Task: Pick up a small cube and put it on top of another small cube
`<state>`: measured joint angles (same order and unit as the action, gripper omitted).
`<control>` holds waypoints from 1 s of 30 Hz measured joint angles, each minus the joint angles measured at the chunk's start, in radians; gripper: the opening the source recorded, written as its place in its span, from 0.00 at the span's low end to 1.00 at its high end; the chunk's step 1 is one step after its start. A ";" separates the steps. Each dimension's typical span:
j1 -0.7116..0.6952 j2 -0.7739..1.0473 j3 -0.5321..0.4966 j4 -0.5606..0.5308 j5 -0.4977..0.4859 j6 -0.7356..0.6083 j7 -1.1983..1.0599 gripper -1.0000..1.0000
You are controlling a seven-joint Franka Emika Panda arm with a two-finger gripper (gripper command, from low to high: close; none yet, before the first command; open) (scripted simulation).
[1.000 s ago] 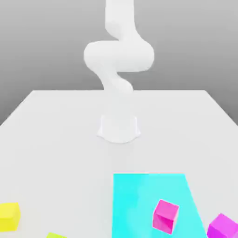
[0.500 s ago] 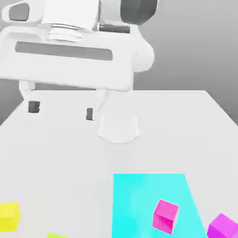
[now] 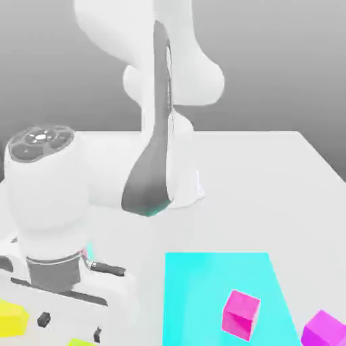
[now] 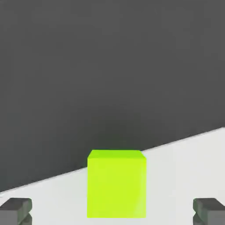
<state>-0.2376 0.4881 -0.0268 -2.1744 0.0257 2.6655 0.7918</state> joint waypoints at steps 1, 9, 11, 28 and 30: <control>-0.002 0.036 0.002 0.008 0.002 0.027 -0.002 0.50; -0.004 0.077 0.004 0.017 0.005 0.057 -0.003 0.00; -0.003 0.024 0.002 0.005 0.003 0.017 -0.002 0.00; 0.467 -0.188 0.166 -0.063 -0.146 -0.087 0.427 0.00; 0.520 -0.147 0.185 -0.027 -0.129 -0.116 0.509 0.00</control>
<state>0.2826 0.3411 0.1583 -2.2016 -0.1028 2.5499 1.3003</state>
